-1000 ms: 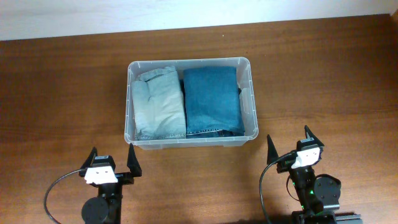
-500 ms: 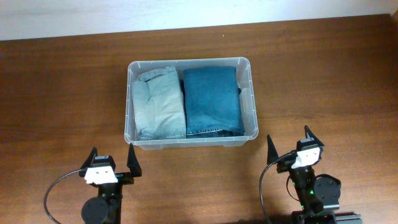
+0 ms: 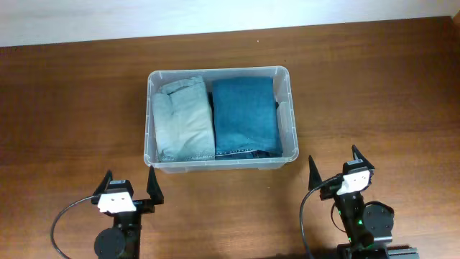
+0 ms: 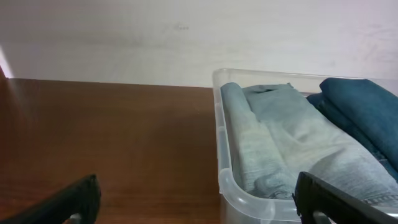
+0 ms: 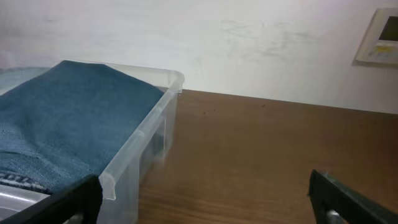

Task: Pack container

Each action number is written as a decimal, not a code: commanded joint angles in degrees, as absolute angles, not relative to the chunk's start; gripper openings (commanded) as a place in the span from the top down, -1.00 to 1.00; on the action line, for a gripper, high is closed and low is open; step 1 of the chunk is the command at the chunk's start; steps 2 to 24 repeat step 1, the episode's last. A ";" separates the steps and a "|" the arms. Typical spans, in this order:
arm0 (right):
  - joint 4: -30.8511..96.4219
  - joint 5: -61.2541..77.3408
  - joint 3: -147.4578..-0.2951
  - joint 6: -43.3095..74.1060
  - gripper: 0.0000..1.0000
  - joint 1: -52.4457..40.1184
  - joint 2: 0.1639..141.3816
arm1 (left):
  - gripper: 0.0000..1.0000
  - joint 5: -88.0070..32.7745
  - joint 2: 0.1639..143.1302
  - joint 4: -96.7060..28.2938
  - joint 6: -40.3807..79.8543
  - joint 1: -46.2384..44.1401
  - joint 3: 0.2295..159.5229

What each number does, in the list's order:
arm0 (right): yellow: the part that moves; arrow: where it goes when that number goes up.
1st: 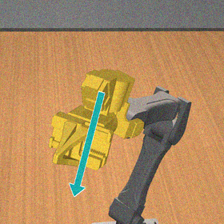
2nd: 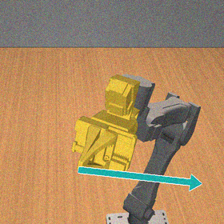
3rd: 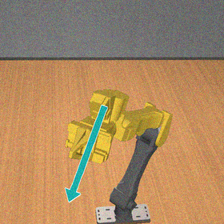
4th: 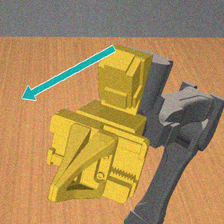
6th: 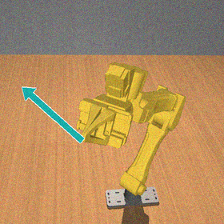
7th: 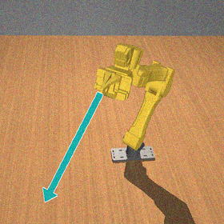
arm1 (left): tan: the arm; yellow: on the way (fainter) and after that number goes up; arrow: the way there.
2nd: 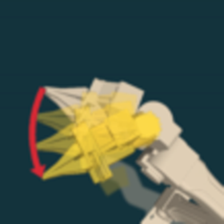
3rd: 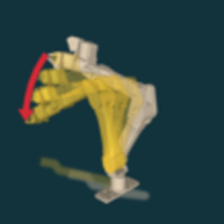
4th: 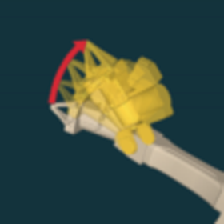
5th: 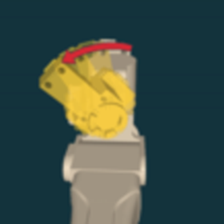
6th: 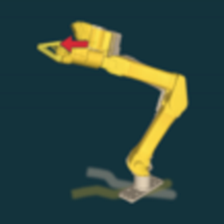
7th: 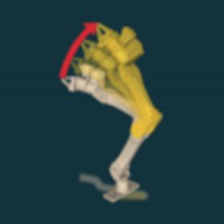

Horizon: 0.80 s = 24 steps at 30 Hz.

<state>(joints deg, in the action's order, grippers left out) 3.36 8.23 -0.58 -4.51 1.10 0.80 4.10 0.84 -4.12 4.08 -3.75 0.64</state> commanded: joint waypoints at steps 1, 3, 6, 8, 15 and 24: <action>3.66 8.56 -0.32 -4.21 -0.97 1.52 0.40 | -0.99 4.78 0.30 -4.19 3.36 -3.97 0.49; 3.66 8.56 -0.32 -4.21 -0.97 1.52 0.40 | -0.99 4.78 0.30 -4.19 3.36 -3.97 0.49; 3.66 8.56 -0.32 -4.21 -0.97 1.52 0.40 | -0.99 4.78 0.30 -4.19 3.36 -3.97 0.49; 3.66 8.56 -0.32 -4.21 -0.97 1.52 0.40 | -0.99 4.78 0.30 -4.19 3.36 -3.97 0.49; 3.66 8.56 -0.32 -4.21 -0.97 1.52 0.40 | -0.99 4.78 0.30 -4.19 3.36 -3.97 0.49; 3.66 8.56 -0.32 -4.21 -0.97 1.52 0.40 | -0.99 4.78 0.30 -4.19 3.36 -3.97 0.49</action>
